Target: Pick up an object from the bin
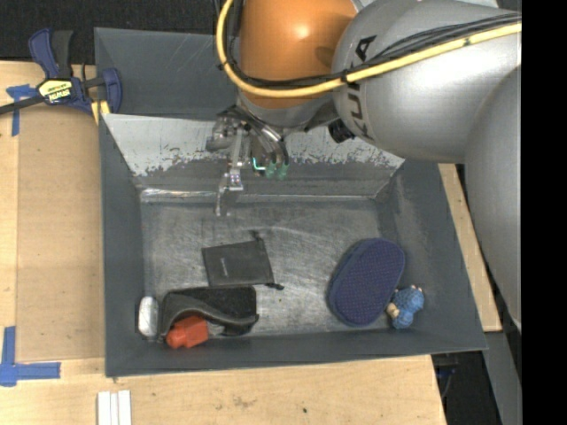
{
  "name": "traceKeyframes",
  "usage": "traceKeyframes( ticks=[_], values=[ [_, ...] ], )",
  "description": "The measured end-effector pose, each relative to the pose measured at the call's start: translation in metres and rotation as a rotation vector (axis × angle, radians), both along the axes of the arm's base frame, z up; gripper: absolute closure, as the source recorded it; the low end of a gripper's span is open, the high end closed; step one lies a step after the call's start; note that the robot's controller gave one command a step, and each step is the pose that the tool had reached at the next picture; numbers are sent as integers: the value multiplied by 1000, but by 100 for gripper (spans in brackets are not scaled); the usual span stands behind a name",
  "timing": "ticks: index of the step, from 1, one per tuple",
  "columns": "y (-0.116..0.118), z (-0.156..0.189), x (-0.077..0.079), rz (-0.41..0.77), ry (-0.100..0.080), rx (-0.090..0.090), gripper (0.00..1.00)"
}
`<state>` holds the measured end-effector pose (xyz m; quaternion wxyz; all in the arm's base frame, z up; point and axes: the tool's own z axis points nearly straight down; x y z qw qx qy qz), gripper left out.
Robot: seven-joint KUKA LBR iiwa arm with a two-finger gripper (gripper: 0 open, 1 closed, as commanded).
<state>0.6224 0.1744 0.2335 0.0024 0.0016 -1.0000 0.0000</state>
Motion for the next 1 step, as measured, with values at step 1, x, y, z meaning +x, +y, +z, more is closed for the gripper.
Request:
traceKeyframes(
  ticks=[1],
  values=[
    [-49,-124,-57,201,-16,2,0]
  ],
)
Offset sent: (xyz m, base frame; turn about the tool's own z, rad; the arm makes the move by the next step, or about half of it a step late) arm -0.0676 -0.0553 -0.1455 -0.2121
